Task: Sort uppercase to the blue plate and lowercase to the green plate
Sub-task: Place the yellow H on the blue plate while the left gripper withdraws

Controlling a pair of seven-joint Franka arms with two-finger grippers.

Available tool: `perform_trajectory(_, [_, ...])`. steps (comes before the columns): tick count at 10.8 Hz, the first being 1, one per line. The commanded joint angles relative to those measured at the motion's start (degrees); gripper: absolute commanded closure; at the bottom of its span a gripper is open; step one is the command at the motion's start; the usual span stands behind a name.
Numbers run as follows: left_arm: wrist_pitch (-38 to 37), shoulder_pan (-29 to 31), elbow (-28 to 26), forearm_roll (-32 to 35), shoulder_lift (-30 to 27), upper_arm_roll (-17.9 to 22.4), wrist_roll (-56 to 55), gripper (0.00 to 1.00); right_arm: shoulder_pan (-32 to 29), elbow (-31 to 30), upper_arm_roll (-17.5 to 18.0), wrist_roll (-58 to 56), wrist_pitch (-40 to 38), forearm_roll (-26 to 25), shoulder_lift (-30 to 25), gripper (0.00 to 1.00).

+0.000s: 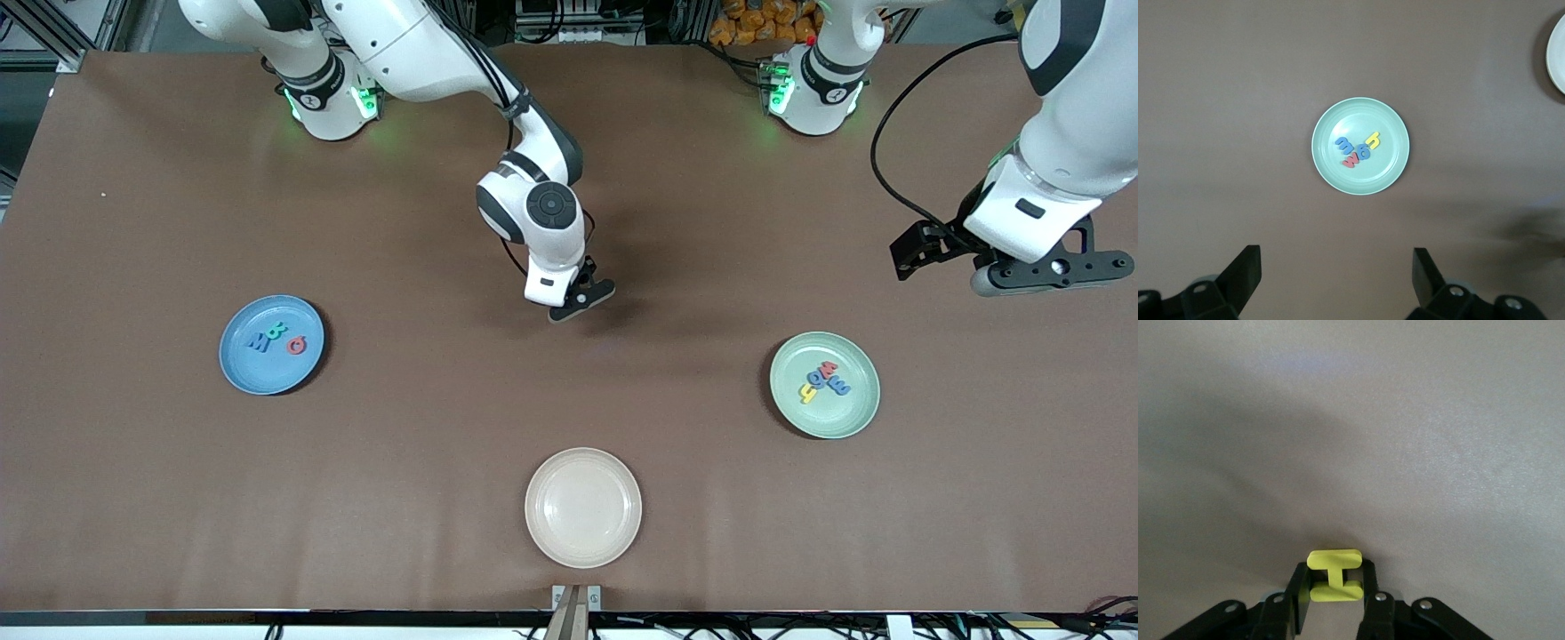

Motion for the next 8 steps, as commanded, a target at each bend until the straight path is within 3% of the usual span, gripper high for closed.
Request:
perform_trajectory(1, [-0.83, -0.78, -1.17, -2.13, -1.96, 1.31, 1.34, 0.00, -0.66, 1.20, 0.28, 0.07, -0.89, -0.65, -0.14, 0.70])
perform_trajectory(4, [-1.97, -5.34, -1.17, -5.13, -3.10, 7.53, 1.60, 0.00, -4.25, 1.55, 0.28, -4.82, -5.00, -0.39, -1.89, 0.73])
perform_trajectory(8, [-2.67, -5.00, 0.14, -4.51, -2.48, 7.38, 6.51, 0.00, -13.90, 1.03, -0.94, -18.61, -16.77, -0.91, -5.85, 0.76])
